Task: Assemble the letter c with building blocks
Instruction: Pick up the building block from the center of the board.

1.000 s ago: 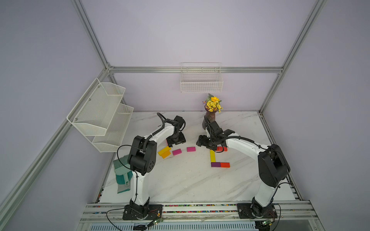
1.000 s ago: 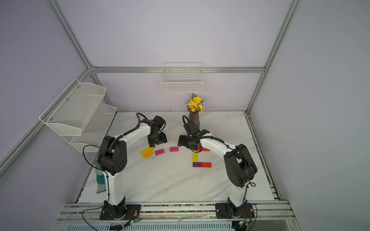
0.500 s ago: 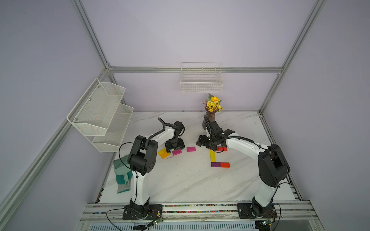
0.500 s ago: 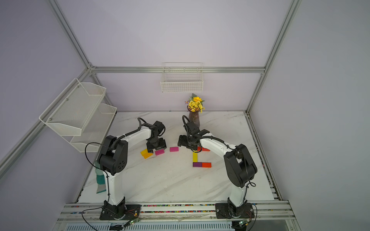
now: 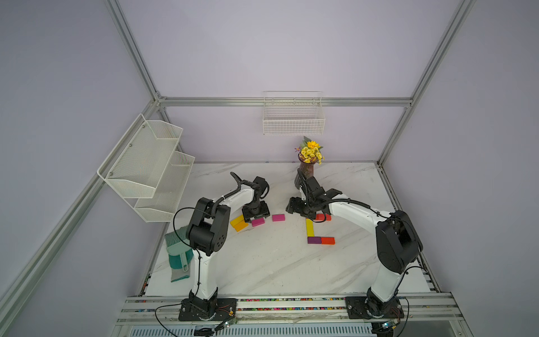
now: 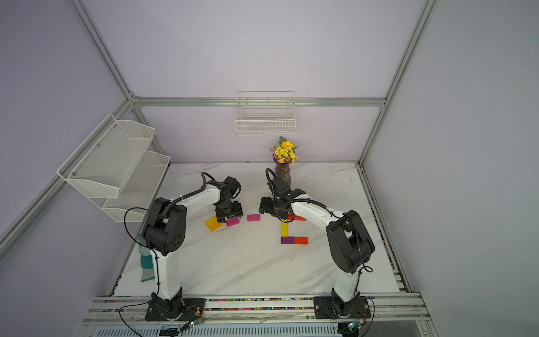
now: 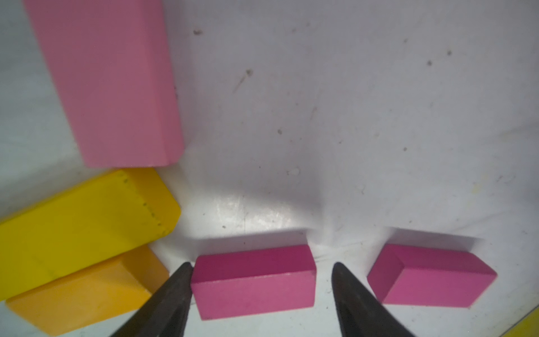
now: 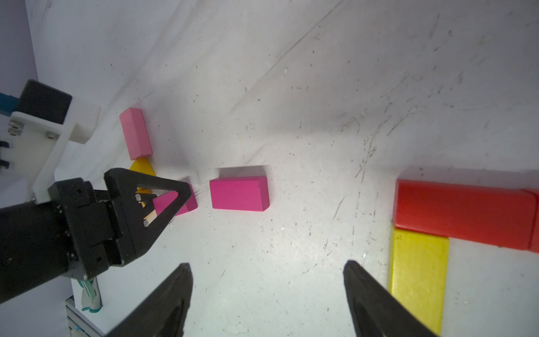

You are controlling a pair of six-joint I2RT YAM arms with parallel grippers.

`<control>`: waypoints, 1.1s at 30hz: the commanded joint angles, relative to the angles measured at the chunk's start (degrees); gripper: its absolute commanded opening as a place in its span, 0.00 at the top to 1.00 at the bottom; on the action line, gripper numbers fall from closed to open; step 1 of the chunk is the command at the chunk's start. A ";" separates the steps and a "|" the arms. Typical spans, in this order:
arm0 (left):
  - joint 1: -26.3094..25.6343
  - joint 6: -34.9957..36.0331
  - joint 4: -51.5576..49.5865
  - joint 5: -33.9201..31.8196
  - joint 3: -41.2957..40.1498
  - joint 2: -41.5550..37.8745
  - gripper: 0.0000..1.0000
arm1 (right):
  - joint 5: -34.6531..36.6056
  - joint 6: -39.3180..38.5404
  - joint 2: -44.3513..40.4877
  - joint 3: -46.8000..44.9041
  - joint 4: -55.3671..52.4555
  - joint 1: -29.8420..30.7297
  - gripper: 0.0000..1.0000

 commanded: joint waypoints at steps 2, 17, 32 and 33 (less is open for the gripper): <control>-0.20 1.81 -0.52 0.19 0.38 -0.45 0.25 | 0.49 0.64 0.43 0.52 0.45 -0.27 0.17; -1.17 1.98 -4.92 -3.15 2.05 1.13 0.28 | 0.44 0.99 0.94 0.71 0.71 -0.28 0.17; -1.39 4.73 -2.90 -2.69 4.97 1.84 0.47 | 0.84 1.08 0.16 0.08 0.36 -0.28 0.17; -1.39 5.43 -2.76 -2.73 5.51 1.77 0.47 | 0.84 1.08 0.15 0.02 0.36 -0.28 0.17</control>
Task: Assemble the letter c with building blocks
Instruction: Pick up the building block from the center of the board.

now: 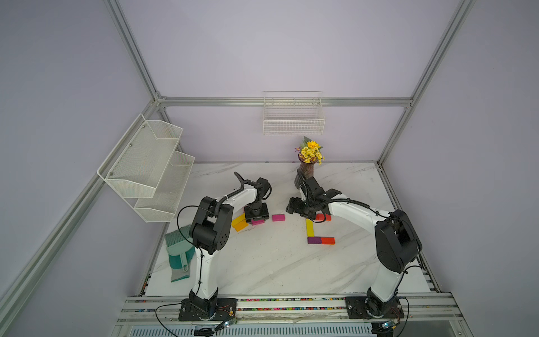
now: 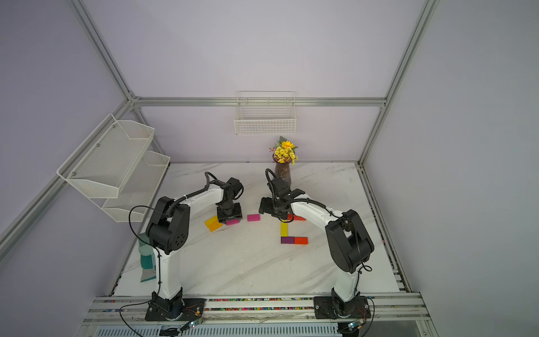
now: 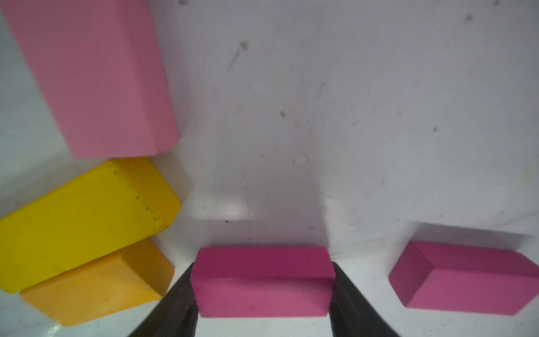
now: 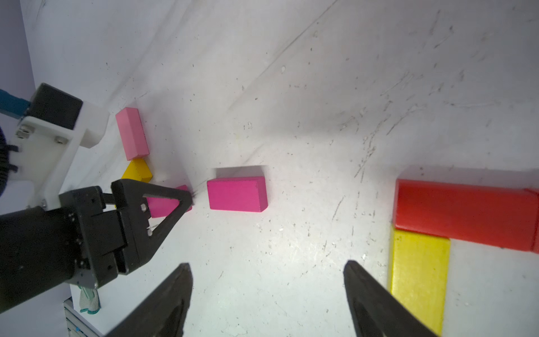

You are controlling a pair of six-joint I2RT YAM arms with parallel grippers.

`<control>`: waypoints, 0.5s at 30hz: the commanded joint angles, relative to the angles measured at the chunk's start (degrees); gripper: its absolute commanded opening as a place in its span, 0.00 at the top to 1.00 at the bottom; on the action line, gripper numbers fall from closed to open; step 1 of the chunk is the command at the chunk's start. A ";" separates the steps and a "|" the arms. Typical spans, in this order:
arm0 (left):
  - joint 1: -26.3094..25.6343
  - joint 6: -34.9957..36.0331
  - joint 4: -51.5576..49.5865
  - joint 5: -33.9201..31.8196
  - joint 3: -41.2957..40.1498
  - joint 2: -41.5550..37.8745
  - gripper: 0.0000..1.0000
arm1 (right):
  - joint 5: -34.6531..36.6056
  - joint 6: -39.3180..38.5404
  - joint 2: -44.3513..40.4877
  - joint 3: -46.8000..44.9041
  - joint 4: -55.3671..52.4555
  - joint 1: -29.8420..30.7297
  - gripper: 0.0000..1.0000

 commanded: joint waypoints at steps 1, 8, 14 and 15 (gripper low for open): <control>-0.25 3.14 1.02 -0.52 3.19 -0.13 0.47 | 0.79 0.73 -0.35 0.00 0.34 -0.28 0.16; -0.25 4.55 1.04 0.68 5.56 1.02 0.47 | 0.71 0.68 -0.17 0.06 0.38 -0.28 0.17; -0.42 4.76 1.63 1.30 4.88 1.74 0.47 | 0.61 0.63 0.10 0.41 0.34 -0.26 0.17; -0.47 4.77 1.83 1.41 4.69 1.70 0.47 | 0.53 0.64 0.18 0.43 0.34 -0.28 0.17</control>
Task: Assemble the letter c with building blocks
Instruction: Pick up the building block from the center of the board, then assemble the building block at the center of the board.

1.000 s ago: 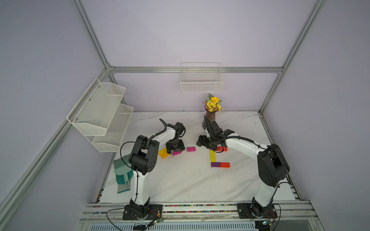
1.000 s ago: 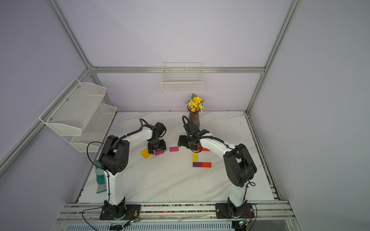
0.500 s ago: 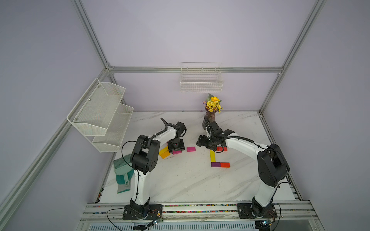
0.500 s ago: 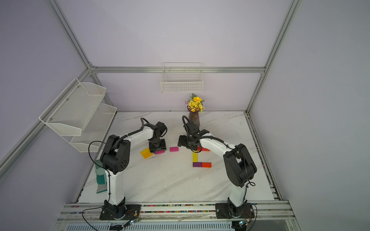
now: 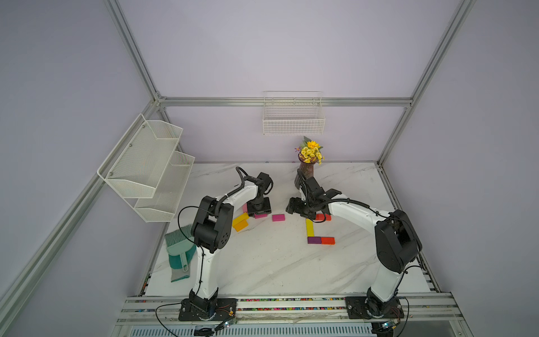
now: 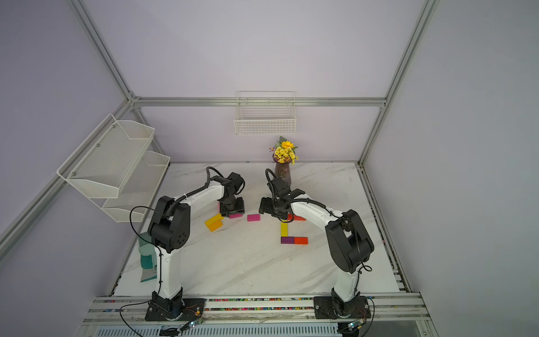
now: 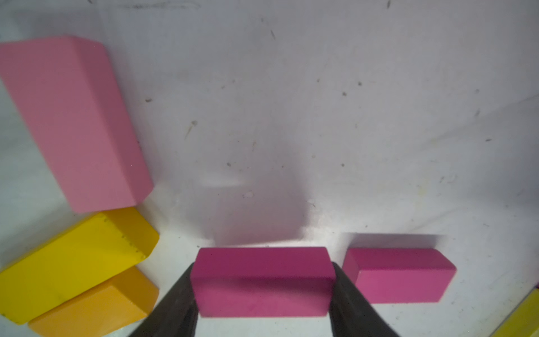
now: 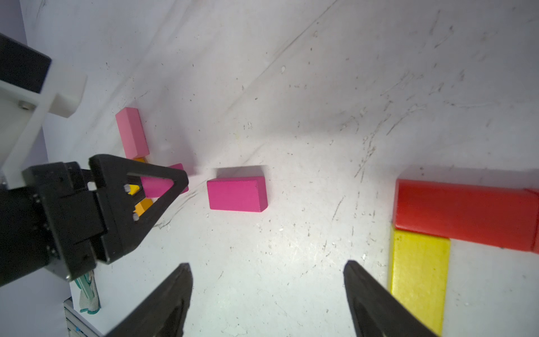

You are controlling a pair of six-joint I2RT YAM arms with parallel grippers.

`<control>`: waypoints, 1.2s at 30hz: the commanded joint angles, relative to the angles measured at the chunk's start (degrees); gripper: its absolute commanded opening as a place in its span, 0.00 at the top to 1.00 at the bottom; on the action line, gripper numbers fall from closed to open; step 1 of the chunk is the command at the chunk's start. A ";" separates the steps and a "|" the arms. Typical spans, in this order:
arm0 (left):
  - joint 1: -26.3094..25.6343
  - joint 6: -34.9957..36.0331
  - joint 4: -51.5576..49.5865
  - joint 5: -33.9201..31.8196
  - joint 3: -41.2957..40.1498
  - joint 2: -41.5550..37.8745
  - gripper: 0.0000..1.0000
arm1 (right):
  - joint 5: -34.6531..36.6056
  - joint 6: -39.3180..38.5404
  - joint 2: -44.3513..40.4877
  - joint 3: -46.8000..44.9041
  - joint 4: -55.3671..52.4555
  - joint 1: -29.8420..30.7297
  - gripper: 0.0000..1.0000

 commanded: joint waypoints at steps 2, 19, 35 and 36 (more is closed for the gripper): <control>-0.49 1.78 0.93 0.97 0.05 -0.19 0.46 | 0.55 0.56 0.27 0.48 0.36 -0.28 0.17; -1.01 1.39 2.09 2.09 -1.65 -0.17 0.25 | 0.23 0.71 0.36 0.92 0.27 -0.28 0.17; 2.38 -4.32 3.43 6.41 -2.79 -6.97 0.00 | -0.33 3.49 -3.13 -2.68 2.95 -0.28 0.17; 2.81 -4.33 3.70 7.08 -2.88 -6.88 0.00 | -0.39 4.27 -3.37 -3.30 4.56 -0.28 0.17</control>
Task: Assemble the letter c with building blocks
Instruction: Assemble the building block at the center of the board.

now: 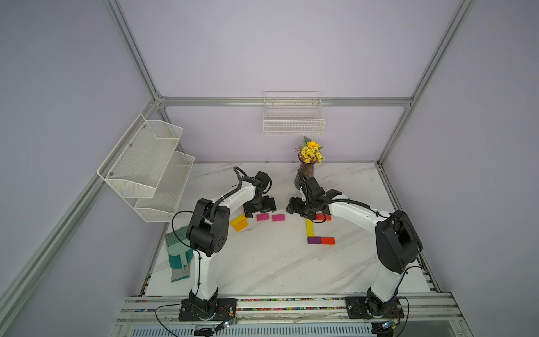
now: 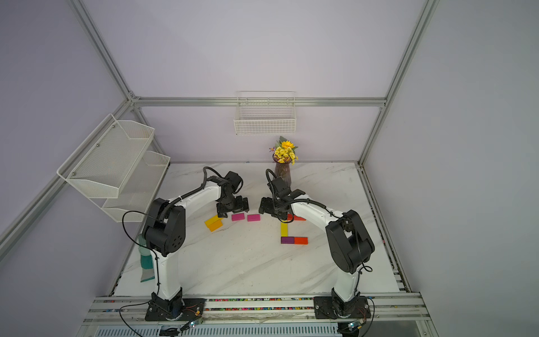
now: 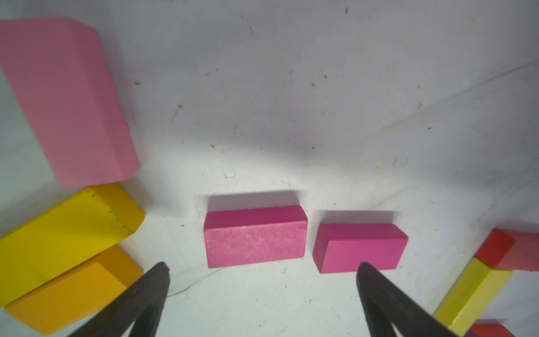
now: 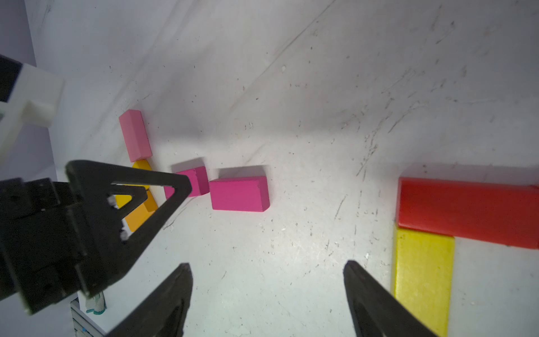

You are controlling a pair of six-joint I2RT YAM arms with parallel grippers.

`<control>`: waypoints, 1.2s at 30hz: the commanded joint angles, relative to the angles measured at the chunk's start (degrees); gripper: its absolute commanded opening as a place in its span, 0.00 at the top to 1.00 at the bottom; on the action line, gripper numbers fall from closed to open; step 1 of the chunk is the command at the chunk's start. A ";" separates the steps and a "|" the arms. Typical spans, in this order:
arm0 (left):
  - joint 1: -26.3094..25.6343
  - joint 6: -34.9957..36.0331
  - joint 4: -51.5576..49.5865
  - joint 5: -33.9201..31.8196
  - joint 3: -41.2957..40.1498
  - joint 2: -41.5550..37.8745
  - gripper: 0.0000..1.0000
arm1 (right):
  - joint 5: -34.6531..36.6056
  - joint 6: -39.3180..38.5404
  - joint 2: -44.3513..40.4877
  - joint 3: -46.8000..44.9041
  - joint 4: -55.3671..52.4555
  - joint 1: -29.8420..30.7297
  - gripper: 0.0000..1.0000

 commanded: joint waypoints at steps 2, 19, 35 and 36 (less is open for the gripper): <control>2.46 -1.21 1.33 4.02 -0.13 -1.33 0.00 | -0.48 4.89 -2.76 -3.25 5.34 -0.21 0.17; 4.11 2.37 1.86 8.20 2.85 3.28 0.00 | 7.41 19.57 -4.31 -9.33 15.01 4.64 0.17; 4.55 4.26 2.30 11.19 4.25 6.54 0.00 | 11.49 23.13 -1.91 -9.90 18.03 6.40 0.17; 4.55 4.27 2.30 11.48 4.36 6.76 0.00 | 11.49 23.26 -1.99 -10.05 17.94 6.48 0.17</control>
